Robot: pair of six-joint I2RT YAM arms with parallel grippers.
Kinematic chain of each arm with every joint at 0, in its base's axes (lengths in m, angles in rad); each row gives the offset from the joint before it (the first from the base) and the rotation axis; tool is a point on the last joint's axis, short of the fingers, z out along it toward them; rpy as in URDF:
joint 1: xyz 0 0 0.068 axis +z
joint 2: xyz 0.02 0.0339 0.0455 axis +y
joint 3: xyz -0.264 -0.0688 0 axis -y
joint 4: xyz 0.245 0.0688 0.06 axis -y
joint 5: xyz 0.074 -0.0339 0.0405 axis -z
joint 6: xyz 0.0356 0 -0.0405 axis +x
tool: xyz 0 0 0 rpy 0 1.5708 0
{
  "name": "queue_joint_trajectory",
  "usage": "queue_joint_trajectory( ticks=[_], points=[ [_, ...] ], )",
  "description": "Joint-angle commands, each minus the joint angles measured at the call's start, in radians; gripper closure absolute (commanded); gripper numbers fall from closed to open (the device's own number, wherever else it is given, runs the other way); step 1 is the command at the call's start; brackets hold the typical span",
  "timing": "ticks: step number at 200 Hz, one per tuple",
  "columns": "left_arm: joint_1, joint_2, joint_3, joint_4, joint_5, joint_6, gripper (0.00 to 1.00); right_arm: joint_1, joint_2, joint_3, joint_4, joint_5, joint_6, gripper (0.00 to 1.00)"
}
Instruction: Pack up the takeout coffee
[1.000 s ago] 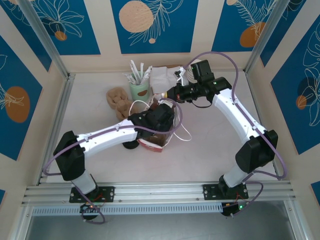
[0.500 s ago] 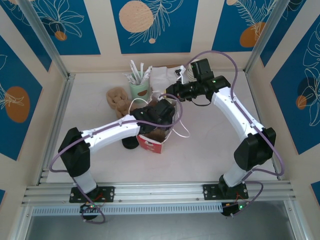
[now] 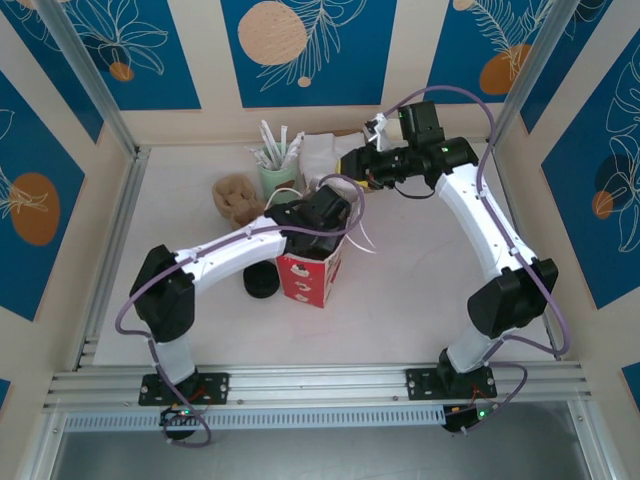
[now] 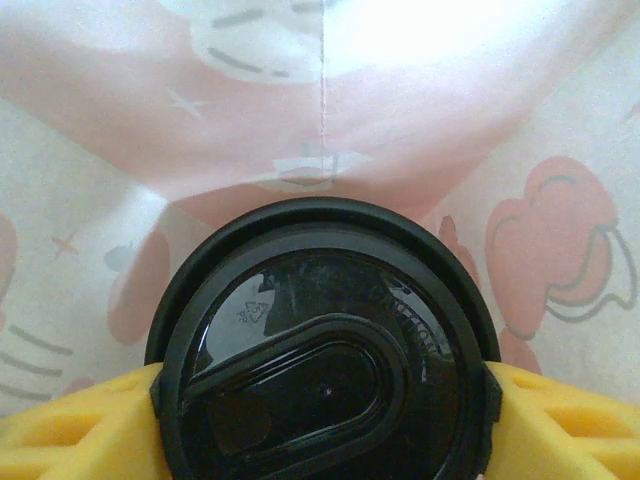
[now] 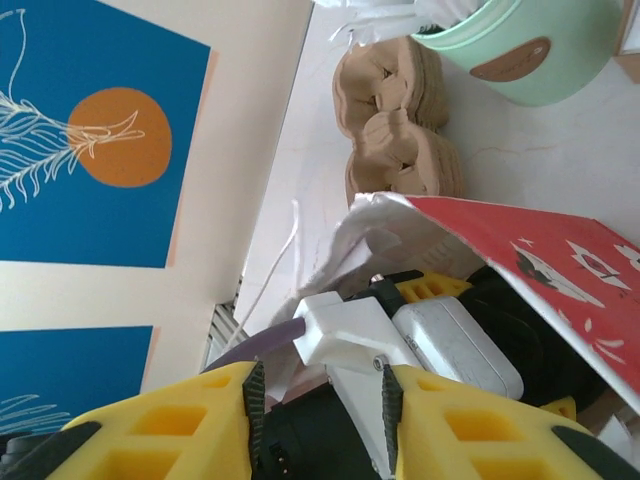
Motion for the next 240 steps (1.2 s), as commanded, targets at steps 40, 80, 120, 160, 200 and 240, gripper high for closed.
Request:
queue_joint_trajectory(
  ticks=[40, 80, 120, 160, 200, 240],
  points=[
    [0.042, 0.075, 0.074, -0.088, 0.050, -0.042, 0.33, -0.066, -0.080, 0.018, -0.008, -0.006, 0.025, 0.61],
    [0.058, 0.105, 0.105, -0.110, 0.082, -0.060, 0.35, -0.110, -0.134, -0.028, 0.006, 0.024, 0.033, 0.61],
    [0.077, 0.136, 0.131, -0.134, 0.100, -0.087, 0.39, -0.151, -0.190, -0.108, 0.017, 0.016, 0.054, 0.61],
    [0.090, 0.163, 0.139, -0.143, 0.126, -0.095, 0.40, -0.160, -0.241, -0.187, 0.019, 0.015, 0.062, 0.61],
    [0.101, 0.190, 0.151, -0.149, 0.153, -0.094, 0.40, -0.167, -0.273, -0.254, 0.036, 0.030, 0.082, 0.61],
    [0.103, 0.211, 0.151, -0.147, 0.177, -0.095, 0.41, -0.166, -0.293, -0.285, 0.039, 0.043, 0.102, 0.62]
  ],
)
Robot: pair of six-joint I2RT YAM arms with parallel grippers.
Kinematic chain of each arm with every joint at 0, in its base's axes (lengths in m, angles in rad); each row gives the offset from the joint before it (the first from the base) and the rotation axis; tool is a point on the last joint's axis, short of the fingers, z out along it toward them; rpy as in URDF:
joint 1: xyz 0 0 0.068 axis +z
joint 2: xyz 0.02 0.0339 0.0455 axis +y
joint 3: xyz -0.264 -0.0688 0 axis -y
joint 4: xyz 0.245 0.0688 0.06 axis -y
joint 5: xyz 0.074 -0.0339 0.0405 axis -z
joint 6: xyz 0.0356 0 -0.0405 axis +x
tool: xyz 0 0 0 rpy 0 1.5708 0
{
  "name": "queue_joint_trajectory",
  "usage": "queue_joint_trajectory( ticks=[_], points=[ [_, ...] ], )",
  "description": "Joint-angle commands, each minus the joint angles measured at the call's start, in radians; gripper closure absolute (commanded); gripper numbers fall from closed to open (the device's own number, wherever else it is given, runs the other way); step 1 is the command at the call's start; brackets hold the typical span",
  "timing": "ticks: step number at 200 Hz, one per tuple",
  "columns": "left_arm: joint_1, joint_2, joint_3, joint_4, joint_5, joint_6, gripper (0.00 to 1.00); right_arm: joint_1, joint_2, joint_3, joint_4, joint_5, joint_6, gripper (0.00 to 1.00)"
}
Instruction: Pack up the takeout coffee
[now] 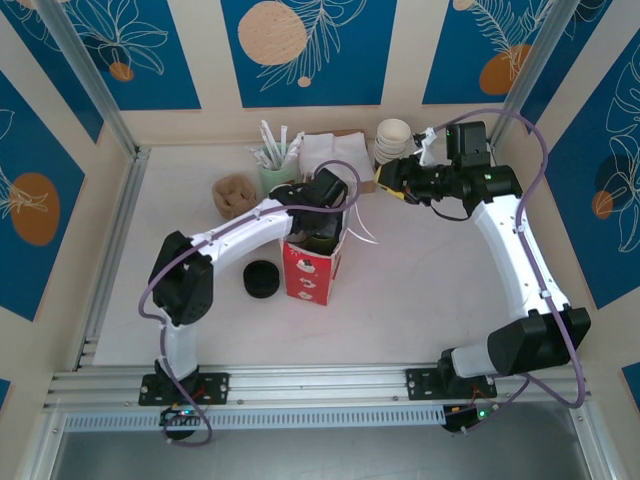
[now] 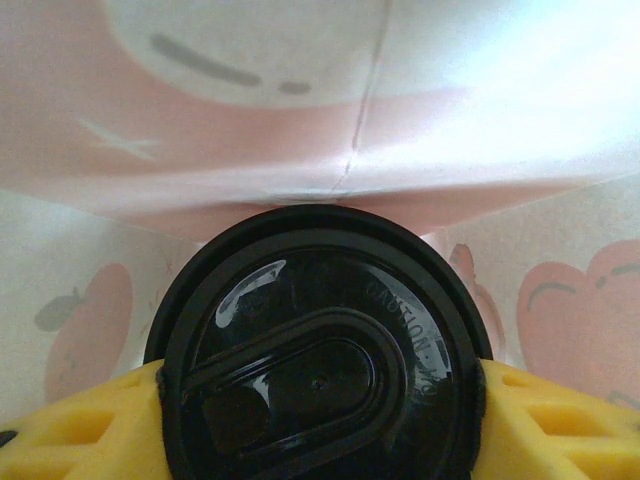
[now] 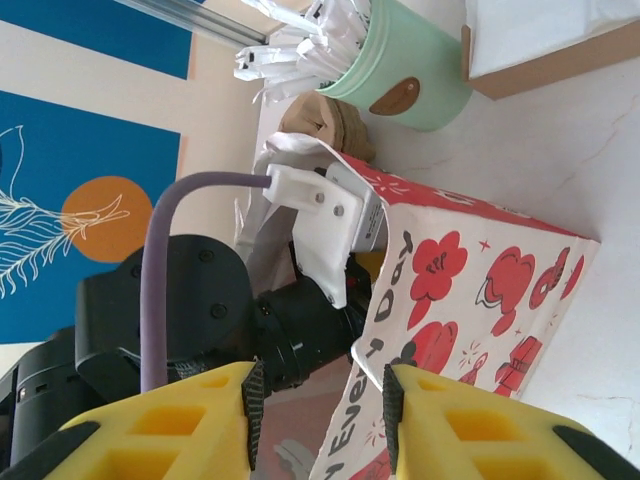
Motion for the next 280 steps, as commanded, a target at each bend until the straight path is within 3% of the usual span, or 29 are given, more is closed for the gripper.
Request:
queue_joint_trajectory(
  ticks=[1, 80, 146, 228, 259, 280],
  points=[
    [0.015, 0.067, -0.007, -0.061, 0.049, -0.016, 0.42, -0.003, -0.033, -0.021, 0.004, 0.009, 0.026, 0.62],
    [0.010, 0.079, -0.031, -0.053, 0.062, 0.007, 0.42, 0.053, -0.037, -0.067, 0.025, 0.053, 0.100, 0.62],
    [0.009, 0.099, -0.009, -0.062, 0.073, -0.018, 0.42, 0.145, 0.038, -0.054, 0.049, 0.092, 0.162, 0.60],
    [0.010, 0.117, 0.031, -0.081, 0.095, -0.022, 0.42, 0.177, 0.108, -0.029, -0.005, 0.148, 0.161, 0.58],
    [0.010, 0.120, 0.035, -0.085, 0.094, -0.024, 0.42, 0.180, 0.135, -0.009, -0.041, 0.158, 0.150, 0.64],
    [0.010, 0.120, 0.037, -0.089, 0.092, -0.027, 0.42, 0.180, 0.153, 0.028, -0.086, 0.167, 0.125, 0.74]
  ],
)
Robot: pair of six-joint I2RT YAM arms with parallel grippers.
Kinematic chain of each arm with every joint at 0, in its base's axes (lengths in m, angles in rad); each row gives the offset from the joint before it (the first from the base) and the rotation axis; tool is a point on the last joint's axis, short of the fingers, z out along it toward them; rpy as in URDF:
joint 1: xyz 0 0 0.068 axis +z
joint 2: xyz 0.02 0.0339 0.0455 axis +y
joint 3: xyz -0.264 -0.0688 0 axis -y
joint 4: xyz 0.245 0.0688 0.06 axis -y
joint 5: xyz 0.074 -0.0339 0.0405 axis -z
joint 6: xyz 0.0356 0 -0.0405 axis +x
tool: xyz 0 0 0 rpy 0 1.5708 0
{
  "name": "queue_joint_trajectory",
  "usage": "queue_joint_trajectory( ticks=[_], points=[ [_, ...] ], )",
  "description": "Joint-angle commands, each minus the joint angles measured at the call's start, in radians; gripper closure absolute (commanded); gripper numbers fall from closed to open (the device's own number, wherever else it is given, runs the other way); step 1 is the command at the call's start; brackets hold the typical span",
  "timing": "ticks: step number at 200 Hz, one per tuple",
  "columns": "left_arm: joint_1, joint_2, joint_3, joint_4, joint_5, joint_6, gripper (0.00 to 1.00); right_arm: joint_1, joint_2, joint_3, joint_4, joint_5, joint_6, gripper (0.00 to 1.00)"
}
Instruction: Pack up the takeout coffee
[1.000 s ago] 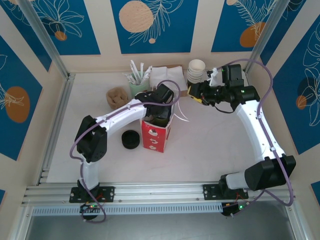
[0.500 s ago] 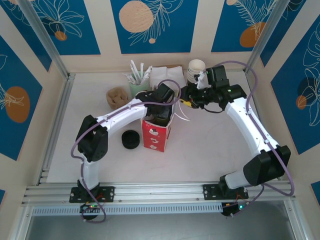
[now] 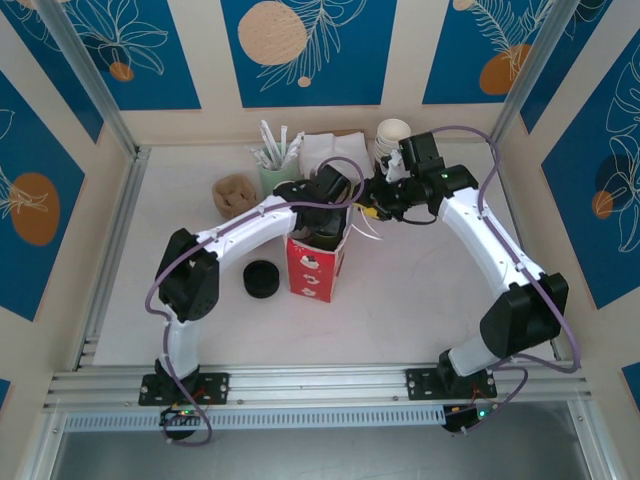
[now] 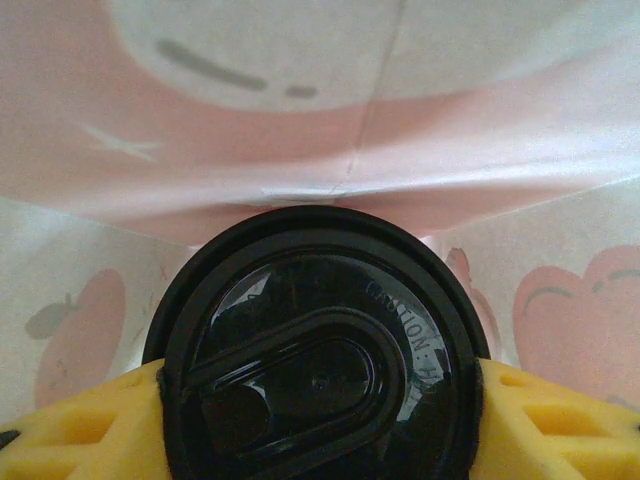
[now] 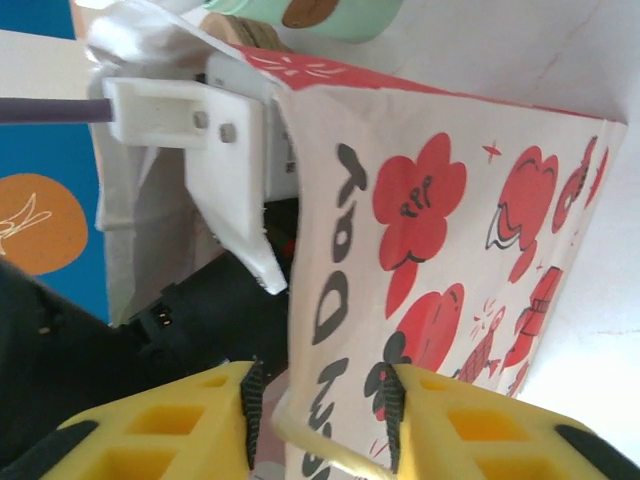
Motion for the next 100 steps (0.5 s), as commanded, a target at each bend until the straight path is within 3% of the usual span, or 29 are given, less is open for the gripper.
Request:
queue_joint_trajectory(
  ticks=[1, 46, 100],
  points=[
    [0.008, 0.076, -0.019, -0.088, 0.072, -0.026, 0.41, 0.007, 0.020, 0.059, -0.076, 0.014, -0.029, 0.75],
    [0.011, 0.075, 0.040, -0.148, 0.043, -0.051, 0.27, 0.011, 0.023, 0.115, -0.163, 0.091, -0.082, 0.95],
    [0.012, 0.073, 0.141, -0.222, 0.031, -0.057, 0.19, 0.033, 0.063, 0.240, -0.348, 0.226, -0.158, 1.00]
  ],
)
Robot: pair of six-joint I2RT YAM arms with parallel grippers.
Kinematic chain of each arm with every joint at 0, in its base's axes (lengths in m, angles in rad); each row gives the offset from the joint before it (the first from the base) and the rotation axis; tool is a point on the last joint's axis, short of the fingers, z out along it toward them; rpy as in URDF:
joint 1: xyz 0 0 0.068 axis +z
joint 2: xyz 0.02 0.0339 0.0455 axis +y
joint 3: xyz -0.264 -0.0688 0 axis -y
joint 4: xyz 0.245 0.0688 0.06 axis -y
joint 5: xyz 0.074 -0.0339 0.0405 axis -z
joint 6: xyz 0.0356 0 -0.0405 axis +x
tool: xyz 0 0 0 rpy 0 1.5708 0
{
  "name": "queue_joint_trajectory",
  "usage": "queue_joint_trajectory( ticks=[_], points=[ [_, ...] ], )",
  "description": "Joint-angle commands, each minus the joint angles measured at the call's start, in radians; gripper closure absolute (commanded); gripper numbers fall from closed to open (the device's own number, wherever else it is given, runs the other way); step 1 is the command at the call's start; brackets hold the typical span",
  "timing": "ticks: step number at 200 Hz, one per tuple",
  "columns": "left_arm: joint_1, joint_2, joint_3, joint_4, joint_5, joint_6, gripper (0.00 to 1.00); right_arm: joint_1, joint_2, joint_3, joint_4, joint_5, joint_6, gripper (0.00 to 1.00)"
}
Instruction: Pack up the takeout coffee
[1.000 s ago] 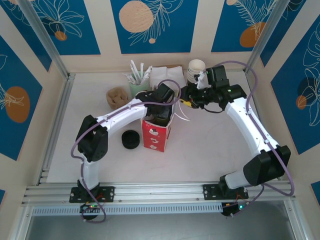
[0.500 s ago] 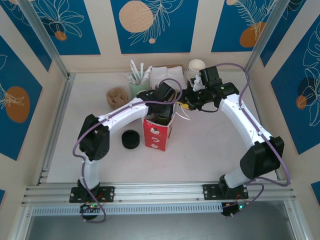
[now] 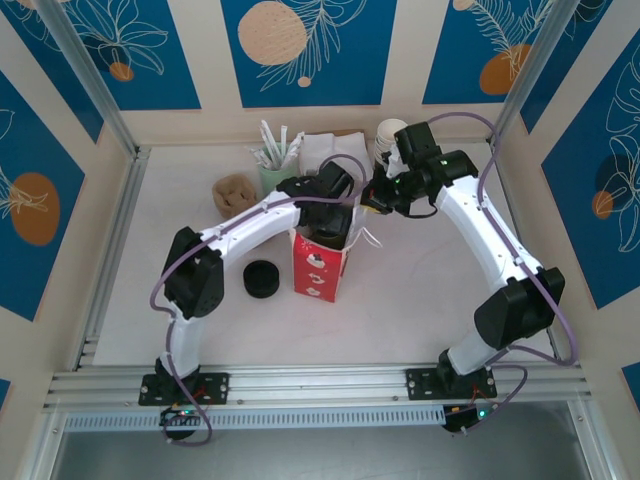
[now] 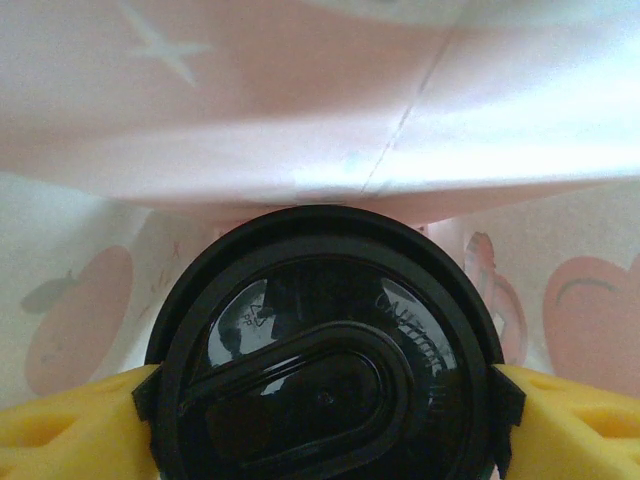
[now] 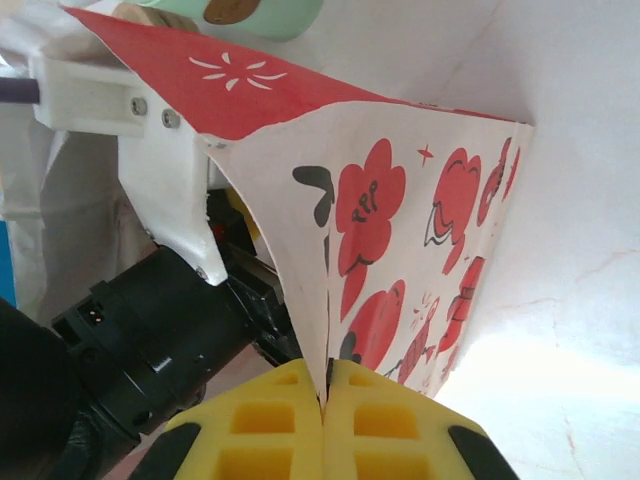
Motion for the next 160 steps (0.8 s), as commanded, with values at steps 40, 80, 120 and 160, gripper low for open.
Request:
queue_joint_trajectory(
  ticks=[40, 80, 120, 160],
  points=[
    [0.012, 0.017, 0.082, -0.141, 0.020, -0.043, 0.17, 0.045, 0.075, 0.200, -0.264, 0.186, -0.089, 1.00],
    [0.011, 0.001, 0.113, -0.159, 0.030, -0.052, 0.15, 0.076, 0.112, 0.267, -0.305, 0.227, -0.100, 1.00],
    [0.012, -0.028, 0.120, -0.166, 0.057, -0.064, 0.14, 0.080, 0.121, 0.285, -0.325, 0.253, -0.103, 1.00],
    [0.012, -0.073, 0.115, -0.166, 0.067, -0.096, 0.07, 0.081, 0.124, 0.298, -0.333, 0.274, -0.111, 1.00]
  ],
)
